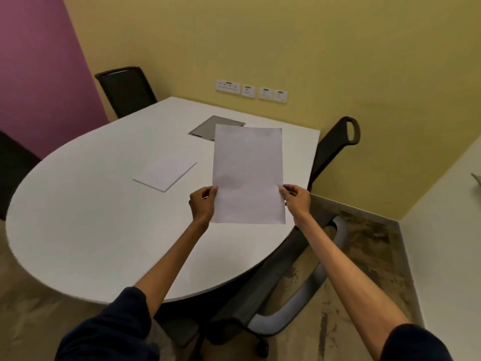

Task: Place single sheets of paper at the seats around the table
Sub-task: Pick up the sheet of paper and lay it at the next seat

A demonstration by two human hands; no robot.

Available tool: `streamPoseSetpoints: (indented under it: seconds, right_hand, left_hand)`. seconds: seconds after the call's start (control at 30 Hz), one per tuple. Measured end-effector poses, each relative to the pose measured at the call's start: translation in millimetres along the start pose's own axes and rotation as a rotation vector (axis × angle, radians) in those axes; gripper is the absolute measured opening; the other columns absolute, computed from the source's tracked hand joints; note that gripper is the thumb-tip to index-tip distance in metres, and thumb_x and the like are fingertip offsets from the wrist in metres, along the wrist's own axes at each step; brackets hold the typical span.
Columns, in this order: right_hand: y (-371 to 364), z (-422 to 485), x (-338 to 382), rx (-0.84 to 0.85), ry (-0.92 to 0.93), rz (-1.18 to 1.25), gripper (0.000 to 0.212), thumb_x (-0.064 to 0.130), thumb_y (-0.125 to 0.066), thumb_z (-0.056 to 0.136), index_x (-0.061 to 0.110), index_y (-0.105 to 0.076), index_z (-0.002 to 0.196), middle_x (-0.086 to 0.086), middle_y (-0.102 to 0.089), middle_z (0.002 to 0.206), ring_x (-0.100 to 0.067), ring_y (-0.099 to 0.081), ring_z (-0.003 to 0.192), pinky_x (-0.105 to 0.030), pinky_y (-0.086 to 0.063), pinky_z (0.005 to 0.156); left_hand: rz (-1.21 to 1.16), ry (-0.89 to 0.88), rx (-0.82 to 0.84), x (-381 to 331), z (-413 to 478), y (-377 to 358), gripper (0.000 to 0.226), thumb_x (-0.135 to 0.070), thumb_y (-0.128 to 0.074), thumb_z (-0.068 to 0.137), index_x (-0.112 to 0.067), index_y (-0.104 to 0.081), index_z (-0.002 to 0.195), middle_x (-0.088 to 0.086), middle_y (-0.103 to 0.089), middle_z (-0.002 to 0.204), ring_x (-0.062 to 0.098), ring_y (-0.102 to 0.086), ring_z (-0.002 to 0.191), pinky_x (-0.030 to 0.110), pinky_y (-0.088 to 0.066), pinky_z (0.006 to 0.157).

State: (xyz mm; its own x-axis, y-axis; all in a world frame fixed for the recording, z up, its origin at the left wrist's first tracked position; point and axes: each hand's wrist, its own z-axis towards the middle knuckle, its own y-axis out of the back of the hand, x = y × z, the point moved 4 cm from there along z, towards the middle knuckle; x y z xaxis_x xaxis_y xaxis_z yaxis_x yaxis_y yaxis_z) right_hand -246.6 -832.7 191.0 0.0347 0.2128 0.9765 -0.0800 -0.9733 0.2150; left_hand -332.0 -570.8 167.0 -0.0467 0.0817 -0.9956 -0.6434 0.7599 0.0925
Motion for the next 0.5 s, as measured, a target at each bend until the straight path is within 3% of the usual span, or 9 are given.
streamPoseSetpoints:
  seconds: [0.2, 0.4, 0.5]
  right_hand:
    - [-38, 42, -18, 0.226, -0.041, -0.114, 0.034, 0.01, -0.069, 0.087, 0.001, -0.064, 0.12, -0.016, -0.07, 0.111, -0.029, -0.066, 0.101, -0.042, -0.055, 0.092]
    - [-73, 72, -40, 0.398, -0.108, -0.207, 0.042, 0.005, -0.07, 0.081, 0.003, -0.06, 0.122, -0.017, -0.07, 0.107, -0.026, -0.066, 0.098, -0.036, -0.053, 0.084]
    - [-90, 86, -58, 0.472, -0.125, -0.275, 0.042, 0.004, -0.071, 0.08, 0.004, -0.059, 0.121, -0.017, -0.071, 0.105, -0.024, -0.066, 0.091, -0.031, -0.048, 0.076]
  left_hand:
    - [0.033, 0.104, -0.088, 43, 18, 10, 0.022, -0.02, -0.065, 0.092, -0.001, -0.073, 0.099, 0.009, -0.072, 0.097, 0.022, -0.066, 0.092, 0.037, -0.055, 0.086]
    - [0.078, 0.24, -0.129, 84, 19, 17, 0.018, -0.019, -0.065, 0.092, -0.004, -0.074, 0.09, 0.007, -0.069, 0.082, 0.017, -0.055, 0.07, 0.025, -0.045, 0.066]
    - [0.099, 0.308, -0.141, 105, 16, 19, 0.014, -0.015, -0.067, 0.09, -0.003, -0.073, 0.09, 0.008, -0.069, 0.084, 0.02, -0.058, 0.071, 0.03, -0.05, 0.067]
